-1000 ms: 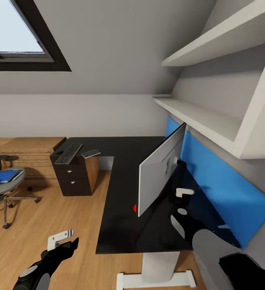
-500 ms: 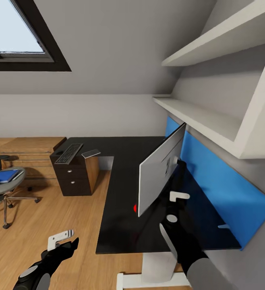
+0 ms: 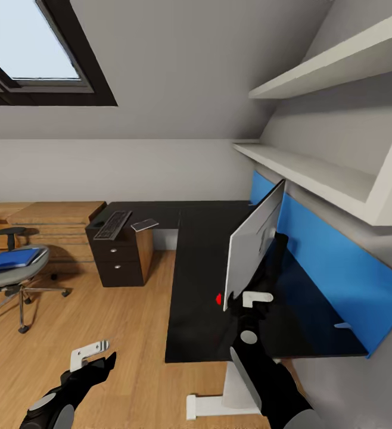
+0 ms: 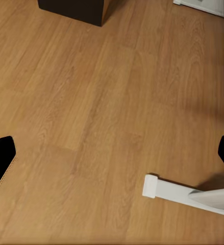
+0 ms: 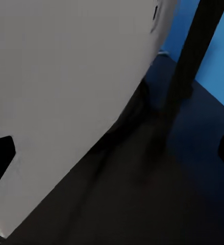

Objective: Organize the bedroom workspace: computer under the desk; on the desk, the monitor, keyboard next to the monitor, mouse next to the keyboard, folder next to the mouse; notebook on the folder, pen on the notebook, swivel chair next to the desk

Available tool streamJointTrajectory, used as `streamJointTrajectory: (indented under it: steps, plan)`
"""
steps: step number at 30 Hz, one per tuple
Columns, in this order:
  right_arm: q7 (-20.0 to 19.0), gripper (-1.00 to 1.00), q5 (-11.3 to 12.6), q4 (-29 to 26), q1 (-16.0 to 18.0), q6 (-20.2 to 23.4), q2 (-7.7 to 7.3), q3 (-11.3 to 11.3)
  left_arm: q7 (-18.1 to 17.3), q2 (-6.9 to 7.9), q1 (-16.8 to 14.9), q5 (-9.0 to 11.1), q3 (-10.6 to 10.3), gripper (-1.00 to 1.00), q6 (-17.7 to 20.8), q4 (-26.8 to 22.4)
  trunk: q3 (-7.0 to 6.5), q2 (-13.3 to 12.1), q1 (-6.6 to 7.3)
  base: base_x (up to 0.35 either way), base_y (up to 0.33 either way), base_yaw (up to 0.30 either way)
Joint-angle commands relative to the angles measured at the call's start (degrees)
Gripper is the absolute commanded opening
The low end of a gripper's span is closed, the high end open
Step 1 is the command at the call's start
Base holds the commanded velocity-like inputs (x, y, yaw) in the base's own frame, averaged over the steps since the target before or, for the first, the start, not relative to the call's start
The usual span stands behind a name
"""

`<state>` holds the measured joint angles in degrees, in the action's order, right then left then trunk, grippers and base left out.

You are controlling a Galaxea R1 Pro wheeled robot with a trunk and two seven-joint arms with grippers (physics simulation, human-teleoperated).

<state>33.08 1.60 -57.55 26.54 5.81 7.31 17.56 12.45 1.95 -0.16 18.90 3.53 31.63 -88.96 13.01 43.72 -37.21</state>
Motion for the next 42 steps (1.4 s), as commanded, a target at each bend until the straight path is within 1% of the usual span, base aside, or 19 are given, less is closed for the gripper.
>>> streamJointTrajectory:
  steps: [1,6,12,15,24,29,34,39,42]
  plan:
    - [0.40,1.00,0.16,-0.08,0.03,0.40,-0.02,0.23,0.47,0.03,-0.02,0.61,-0.04,1.00,0.19,-0.08,0.08,0.07,0.00,-0.132,0.307,0.000]
    - [0.40,1.00,0.15,-0.10,-0.21,0.37,-0.02,0.48,0.50,0.01,-0.02,0.61,-0.07,1.00,0.16,-0.07,0.08,0.07,0.00,-0.051,0.311,0.000]
    - [0.35,1.00,0.15,-0.11,-0.26,0.27,-0.02,0.48,0.47,-0.01,-0.02,0.61,-0.10,1.00,0.11,-0.07,0.08,0.07,0.00,0.065,0.315,0.000]
    - [0.33,1.00,0.10,-0.08,-0.26,0.26,-0.04,0.46,0.47,0.00,-0.02,0.61,-0.10,1.00,0.10,-0.07,0.08,0.07,0.00,0.055,0.173,0.000]
    - [0.32,1.00,-0.08,0.17,-0.27,-0.26,-0.18,0.35,0.47,-0.01,-0.02,0.61,-0.03,1.00,0.10,-0.07,0.08,0.07,0.00,0.012,0.024,0.000]
    - [0.32,1.00,-0.10,0.30,-0.27,-1.59,-0.31,0.06,0.47,-0.01,-0.02,0.61,-0.03,1.00,0.08,-0.07,0.08,0.07,0.00,0.173,0.002,0.000]
    - [0.32,1.00,-0.10,0.33,-0.27,-1.90,-0.36,-0.19,0.47,-0.01,-0.02,0.61,-0.02,1.00,0.03,-0.07,0.08,0.07,0.00,0.084,0.000,0.000]
    - [0.32,1.00,-0.10,0.33,-0.27,-1.94,-0.58,-1.06,0.47,-0.01,-0.02,0.61,-0.01,1.00,0.02,-0.07,0.08,0.07,0.00,0.054,0.000,0.000]
    - [0.32,1.00,-0.06,0.33,-0.27,-1.94,-0.90,-2.21,0.47,-0.01,-0.02,0.61,-0.01,1.00,0.01,-0.07,0.08,0.07,0.00,0.043,0.000,0.000]
